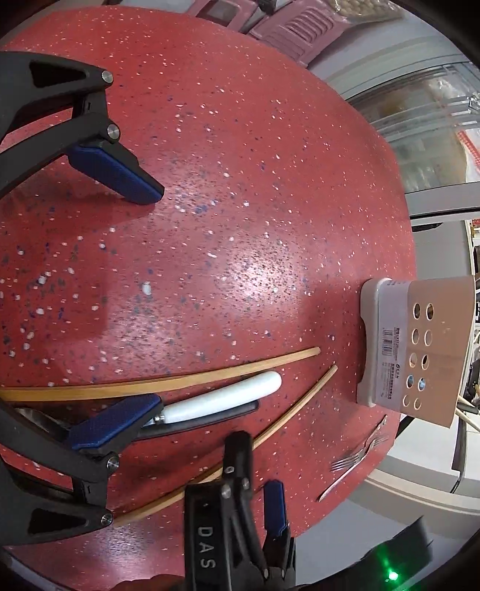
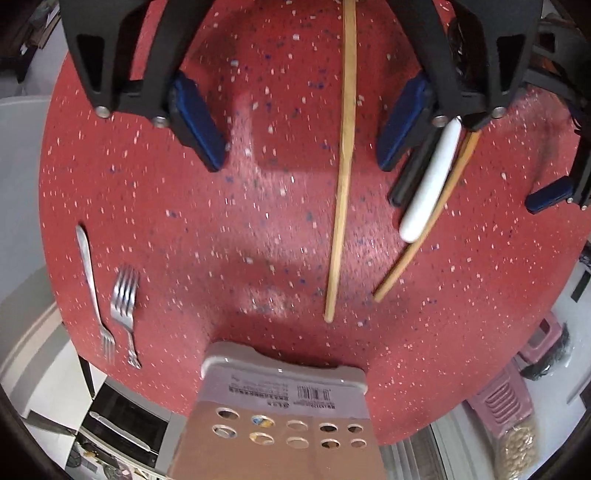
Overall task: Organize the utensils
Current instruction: 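Grasp a wooden chopstick with the right tool while the left tool grasps another wooden chopstick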
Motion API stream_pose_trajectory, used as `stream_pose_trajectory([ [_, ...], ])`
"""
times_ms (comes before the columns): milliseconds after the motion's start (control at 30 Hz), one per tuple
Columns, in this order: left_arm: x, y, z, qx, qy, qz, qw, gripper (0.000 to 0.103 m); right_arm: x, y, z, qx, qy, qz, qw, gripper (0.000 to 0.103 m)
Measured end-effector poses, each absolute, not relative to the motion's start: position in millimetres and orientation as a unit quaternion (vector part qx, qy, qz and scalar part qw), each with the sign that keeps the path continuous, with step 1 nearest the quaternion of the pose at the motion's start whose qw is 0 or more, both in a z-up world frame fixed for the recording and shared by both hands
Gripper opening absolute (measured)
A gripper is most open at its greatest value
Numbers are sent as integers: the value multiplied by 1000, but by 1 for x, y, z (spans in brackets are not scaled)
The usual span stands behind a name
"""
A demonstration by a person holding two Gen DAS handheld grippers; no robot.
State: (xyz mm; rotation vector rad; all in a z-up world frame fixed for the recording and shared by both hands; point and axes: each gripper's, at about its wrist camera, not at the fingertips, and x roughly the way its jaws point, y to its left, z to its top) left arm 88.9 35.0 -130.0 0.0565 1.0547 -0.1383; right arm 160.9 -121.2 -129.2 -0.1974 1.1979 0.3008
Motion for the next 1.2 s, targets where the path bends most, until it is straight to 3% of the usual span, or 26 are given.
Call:
stream_pose_trajectory([
  [167, 105, 34, -130, 24, 505, -62, 861, 103, 172, -116, -125, -99, 570, 146, 802, 53],
  [533, 135, 25, -123, 36, 509, -80, 857, 103, 199, -108, -119, -111, 603, 148, 776, 48],
  [567, 137, 24, -122, 38, 509, -83, 856, 102, 200, -107, -119, -113, 604, 147, 775, 44],
  [600, 138, 22, -122, 39, 509, -86, 855, 100, 202, -104, -118, -115, 604, 150, 774, 28],
  [667, 141, 18, -119, 43, 510, -92, 854, 93, 207, -100, -115, -112, 608, 156, 771, 10],
  [833, 149, 5, -114, 59, 521, -109, 844, 82, 206, -110, -113, -103, 601, 165, 775, 6],
  [933, 152, -3, -113, 70, 533, -119, 835, 80, 197, -123, -112, -91, 590, 168, 785, 6],
  [1133, 155, -16, -108, 87, 554, -143, 816, 52, 185, -149, -102, -52, 563, 177, 805, 6],
  [1167, 154, -16, -108, 86, 555, -144, 815, 35, 183, -152, -99, -48, 558, 179, 809, 6],
  [1200, 154, -16, -107, 80, 555, -148, 815, 28, 181, -158, -97, -44, 553, 181, 812, 6],
])
